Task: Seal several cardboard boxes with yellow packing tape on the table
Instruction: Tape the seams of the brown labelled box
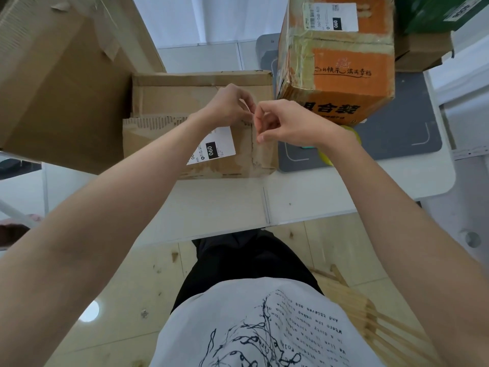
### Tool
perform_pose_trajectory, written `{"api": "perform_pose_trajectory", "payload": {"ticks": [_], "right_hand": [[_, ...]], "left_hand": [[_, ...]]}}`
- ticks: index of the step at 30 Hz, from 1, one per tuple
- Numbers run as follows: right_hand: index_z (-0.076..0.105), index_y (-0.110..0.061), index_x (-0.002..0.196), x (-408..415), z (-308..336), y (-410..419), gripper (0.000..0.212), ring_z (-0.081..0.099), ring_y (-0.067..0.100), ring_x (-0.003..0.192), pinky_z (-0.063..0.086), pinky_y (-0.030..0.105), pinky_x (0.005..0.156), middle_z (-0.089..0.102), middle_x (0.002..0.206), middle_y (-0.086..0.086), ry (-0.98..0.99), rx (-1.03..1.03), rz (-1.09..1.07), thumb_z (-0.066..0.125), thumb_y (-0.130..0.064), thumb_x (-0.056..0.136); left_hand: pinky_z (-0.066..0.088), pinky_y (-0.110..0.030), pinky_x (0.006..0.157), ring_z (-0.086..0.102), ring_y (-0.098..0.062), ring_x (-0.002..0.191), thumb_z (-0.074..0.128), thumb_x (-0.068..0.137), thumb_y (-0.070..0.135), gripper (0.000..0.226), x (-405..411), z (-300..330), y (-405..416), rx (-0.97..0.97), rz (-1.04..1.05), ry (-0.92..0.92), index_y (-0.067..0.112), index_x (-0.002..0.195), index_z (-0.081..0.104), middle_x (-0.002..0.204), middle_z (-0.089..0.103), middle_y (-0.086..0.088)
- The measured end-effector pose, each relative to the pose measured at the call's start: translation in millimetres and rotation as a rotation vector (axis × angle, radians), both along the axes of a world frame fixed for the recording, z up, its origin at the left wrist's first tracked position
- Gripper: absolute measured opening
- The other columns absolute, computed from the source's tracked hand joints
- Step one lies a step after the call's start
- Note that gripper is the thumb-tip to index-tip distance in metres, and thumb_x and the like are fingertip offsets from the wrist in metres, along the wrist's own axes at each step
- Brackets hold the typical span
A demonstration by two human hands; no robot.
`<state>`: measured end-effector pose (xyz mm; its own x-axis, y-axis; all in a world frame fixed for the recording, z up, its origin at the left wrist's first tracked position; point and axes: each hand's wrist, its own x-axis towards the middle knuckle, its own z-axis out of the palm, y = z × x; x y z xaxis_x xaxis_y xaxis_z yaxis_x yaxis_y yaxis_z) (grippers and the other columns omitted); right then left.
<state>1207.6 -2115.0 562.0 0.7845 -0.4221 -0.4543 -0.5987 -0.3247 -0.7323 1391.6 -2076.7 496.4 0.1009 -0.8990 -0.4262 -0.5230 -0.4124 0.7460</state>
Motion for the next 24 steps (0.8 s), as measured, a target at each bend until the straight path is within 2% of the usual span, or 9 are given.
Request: {"api": "perform_pose_trajectory", "payload": {"ticks": [2,5,9,14,17,20,24], "right_hand": [[0.06,-0.021,0.095,5.3,-4.5,-2.6,0.016,0.065,-0.003,0.081,0.046,0.015,0.077,0.073,0.091,-0.007,0.01,-0.01,0.003,0.074,-0.013,0.091],[0.06,-0.021,0.096,11.8,-10.7,-5.8,0.016,0.067,0.003,0.089,0.049,0.021,0.083,0.072,0.094,-0.006,0.019,-0.037,0.017,0.074,-0.012,0.091],[0.06,-0.019,0.098,18.0,-17.3,-9.9,0.016,0.067,0.009,0.095,0.052,0.028,0.09,0.071,0.097,-0.004,0.04,-0.083,0.063,0.072,-0.011,0.092],[0.062,-0.014,0.103,24.2,-24.5,-14.7,0.017,0.068,0.017,0.097,0.055,0.038,0.094,0.071,0.099,0.001,0.068,-0.128,0.104,0.073,-0.011,0.091],[0.061,-0.016,0.1,27.6,-26.4,-15.5,0.017,0.068,0.017,0.096,0.055,0.038,0.093,0.07,0.097,0.0,0.061,-0.145,0.121,0.073,-0.01,0.091],[0.061,-0.017,0.098,30.0,-28.0,-16.9,0.017,0.068,0.016,0.095,0.055,0.035,0.092,0.071,0.095,0.0,0.048,-0.165,0.131,0.073,-0.008,0.09],[0.06,-0.016,0.098,30.5,-28.9,-18.1,0.017,0.068,0.015,0.095,0.055,0.03,0.089,0.07,0.096,0.001,0.03,-0.177,0.125,0.073,-0.007,0.09]], "left_hand": [[0.052,-0.02,0.065,0.064,-0.006,0.069,0.078,0.083,0.01,0.011,0.7,-0.7,-0.5,0.01,0.003,-0.007,0.01,0.091,0.07,0.08,0.072,-0.001],[0.049,-0.022,0.067,0.063,-0.003,0.067,0.077,0.082,0.008,0.011,1.5,-1.2,-1.0,0.021,-0.008,-0.028,0.011,0.091,0.071,0.079,0.071,0.002],[0.045,-0.012,0.057,0.058,0.005,0.061,0.077,0.082,0.007,0.013,1.5,-1.2,-1.0,0.022,-0.019,-0.069,0.014,0.091,0.072,0.075,0.069,0.006],[0.045,-0.015,0.058,0.058,0.0,0.066,0.075,0.08,0.007,0.018,1.0,1.9,-0.1,0.039,-0.031,-0.095,0.018,0.093,0.072,0.079,0.07,0.001],[0.041,-0.008,0.051,0.056,0.003,0.064,0.074,0.078,0.006,0.017,1.1,2.9,-0.5,0.037,-0.028,-0.096,0.02,0.089,0.071,0.077,0.068,0.003],[0.042,-0.009,0.051,0.053,0.002,0.064,0.073,0.079,0.006,0.018,1.4,4.5,-0.6,0.041,-0.029,-0.087,0.02,0.09,0.072,0.073,0.065,0.008],[0.045,-0.012,0.053,0.053,0.002,0.062,0.073,0.079,0.004,0.028,3.1,5.9,-1.0,0.046,-0.049,-0.061,0.03,0.077,0.067,0.071,0.064,0.009]]}}
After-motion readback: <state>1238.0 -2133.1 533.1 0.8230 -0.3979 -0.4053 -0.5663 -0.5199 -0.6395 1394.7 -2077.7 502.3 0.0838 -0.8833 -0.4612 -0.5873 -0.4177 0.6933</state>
